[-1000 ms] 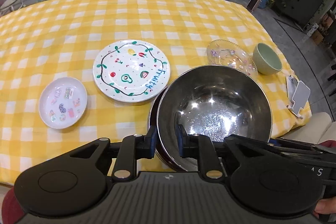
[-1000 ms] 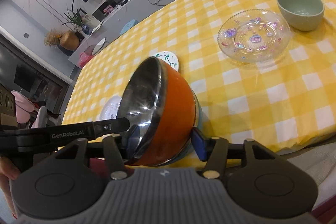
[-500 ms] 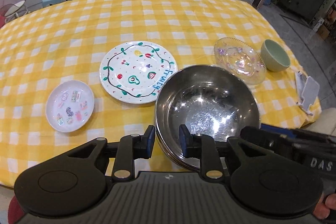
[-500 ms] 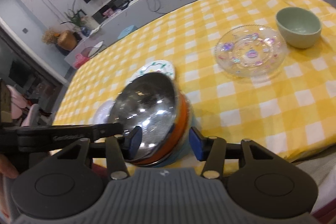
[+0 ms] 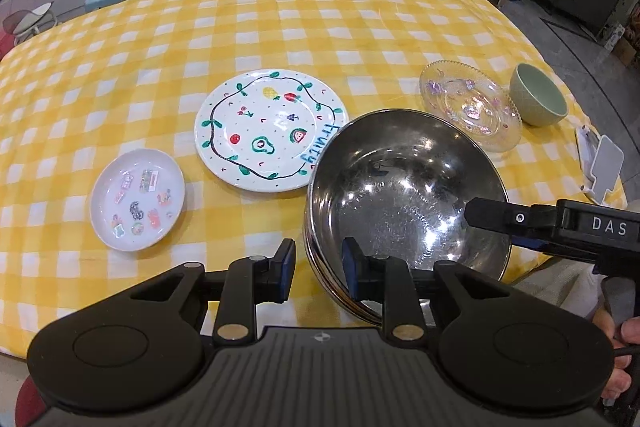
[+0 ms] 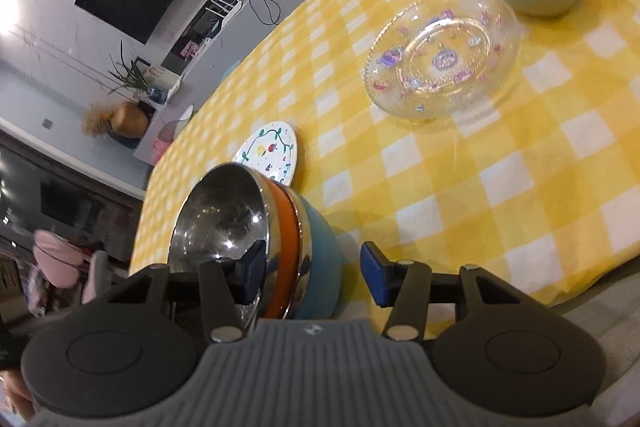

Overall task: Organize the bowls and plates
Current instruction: 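Lower the orange bowl into the blue bowl with both tools, then open both tools to release the orange bowl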

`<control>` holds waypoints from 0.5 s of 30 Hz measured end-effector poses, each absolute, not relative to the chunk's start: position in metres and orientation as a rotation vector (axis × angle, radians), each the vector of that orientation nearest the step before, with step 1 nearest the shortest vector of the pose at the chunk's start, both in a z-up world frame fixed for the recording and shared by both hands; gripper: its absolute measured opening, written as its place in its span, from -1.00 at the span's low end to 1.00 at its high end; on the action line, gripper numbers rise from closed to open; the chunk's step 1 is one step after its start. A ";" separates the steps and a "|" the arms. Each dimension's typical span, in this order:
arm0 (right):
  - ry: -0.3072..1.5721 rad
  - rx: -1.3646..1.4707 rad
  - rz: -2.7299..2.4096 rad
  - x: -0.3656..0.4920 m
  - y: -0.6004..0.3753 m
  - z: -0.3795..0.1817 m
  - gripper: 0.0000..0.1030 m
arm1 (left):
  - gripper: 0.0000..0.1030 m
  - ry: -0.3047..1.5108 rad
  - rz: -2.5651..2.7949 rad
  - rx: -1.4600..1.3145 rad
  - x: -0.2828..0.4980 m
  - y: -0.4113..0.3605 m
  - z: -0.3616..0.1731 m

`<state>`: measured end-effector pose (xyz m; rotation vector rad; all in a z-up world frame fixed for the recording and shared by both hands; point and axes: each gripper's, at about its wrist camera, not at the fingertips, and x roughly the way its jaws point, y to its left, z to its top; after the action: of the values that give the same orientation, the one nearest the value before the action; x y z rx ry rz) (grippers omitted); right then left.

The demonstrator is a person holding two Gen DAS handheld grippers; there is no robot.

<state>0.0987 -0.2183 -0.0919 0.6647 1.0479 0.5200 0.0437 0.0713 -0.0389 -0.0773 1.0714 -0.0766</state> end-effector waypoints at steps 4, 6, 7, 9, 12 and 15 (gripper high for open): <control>1.016 0.659 0.527 0.106 -0.216 -0.094 0.05 | -0.42 1.061 -0.075 -0.111 0.044 0.076 -0.040; 1.003 0.663 0.540 0.115 -0.212 -0.094 0.05 | -0.40 1.045 -0.072 -0.122 0.045 0.078 -0.039; 0.994 0.675 0.552 0.118 -0.212 -0.094 0.05 | -0.39 1.040 -0.073 -0.132 0.045 0.079 -0.039; 0.976 0.701 0.567 0.122 -0.211 -0.096 0.05 | -0.39 1.038 -0.068 -0.161 0.047 0.083 -0.041; 0.965 0.706 0.571 0.125 -0.210 -0.100 0.05 | -0.38 1.037 -0.046 -0.195 0.050 0.088 -0.045; 0.993 0.759 0.574 0.129 -0.214 -0.109 0.10 | -0.36 1.039 -0.047 -0.229 0.053 0.092 -0.048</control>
<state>0.1294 -0.2140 -0.1088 0.7586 0.9933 0.5736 0.0529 0.0918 -0.0485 -0.2286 1.0391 -0.0469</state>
